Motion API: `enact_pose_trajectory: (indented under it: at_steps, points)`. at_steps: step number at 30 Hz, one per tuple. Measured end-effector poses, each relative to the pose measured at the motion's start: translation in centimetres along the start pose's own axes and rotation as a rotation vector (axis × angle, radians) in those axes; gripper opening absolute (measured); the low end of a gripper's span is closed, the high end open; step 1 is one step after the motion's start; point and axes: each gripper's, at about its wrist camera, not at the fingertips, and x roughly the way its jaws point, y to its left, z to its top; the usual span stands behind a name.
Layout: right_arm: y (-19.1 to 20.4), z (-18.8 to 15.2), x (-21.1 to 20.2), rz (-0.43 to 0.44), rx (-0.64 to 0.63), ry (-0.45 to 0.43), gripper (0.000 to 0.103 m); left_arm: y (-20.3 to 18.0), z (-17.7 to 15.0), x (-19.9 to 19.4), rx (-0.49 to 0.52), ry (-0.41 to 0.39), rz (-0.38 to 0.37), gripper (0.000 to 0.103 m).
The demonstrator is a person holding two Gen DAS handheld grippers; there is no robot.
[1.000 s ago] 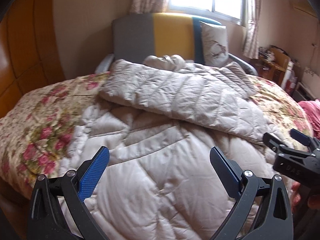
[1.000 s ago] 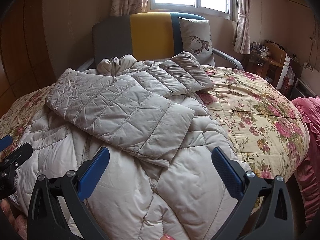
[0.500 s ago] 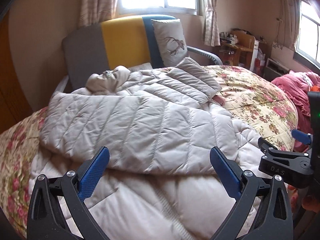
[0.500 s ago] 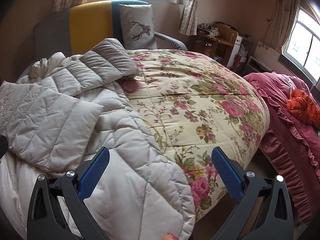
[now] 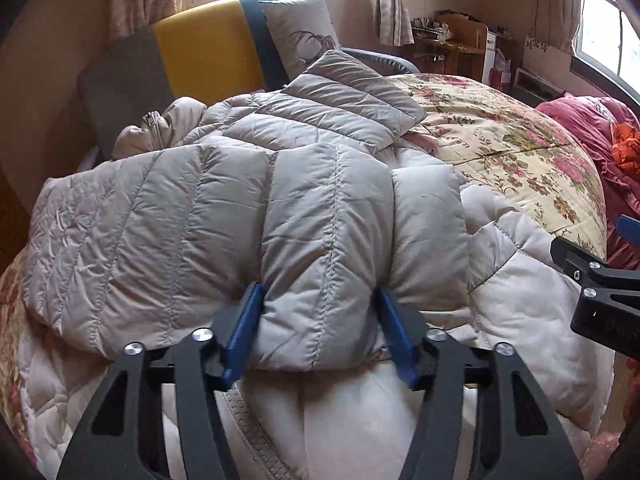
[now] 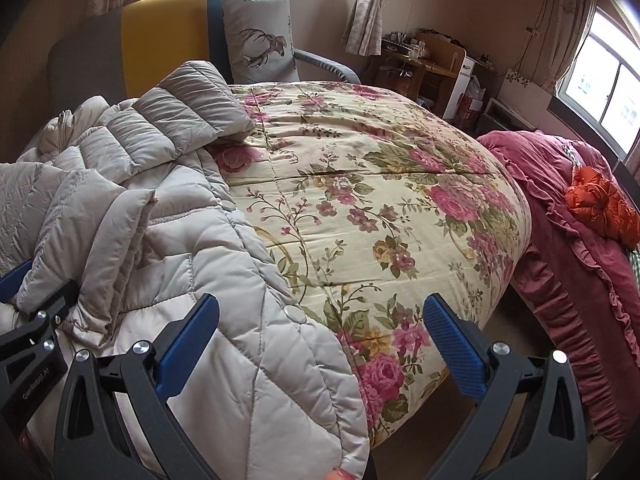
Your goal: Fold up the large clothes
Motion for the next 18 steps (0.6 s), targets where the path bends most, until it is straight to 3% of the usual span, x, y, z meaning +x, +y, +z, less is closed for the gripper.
enact_pose_trajectory:
  at_steps: [1,4,9,18]
  points:
    - [0.0,0.0,0.0,-0.002,-0.002,0.001,0.101,0.4,0.0,-0.1,-0.018,-0.005,-0.007,0.031]
    - [0.1,-0.1,0.0,-0.005,0.001,0.001,0.101,1.8,0.2,-1.0,-0.086,-0.021,-0.030,0.016]
    - [0.5,-0.2,-0.2,0.022,-0.011,-0.018,0.101,4.7,0.2,-4.4,-0.179,-0.102,-0.041,0.014]
    - [2.7,-0.8,-0.9,0.112,-0.100,-0.064,0.101,16.2,-1.7,-12.6,-0.427,-0.264,0.070,0.014]
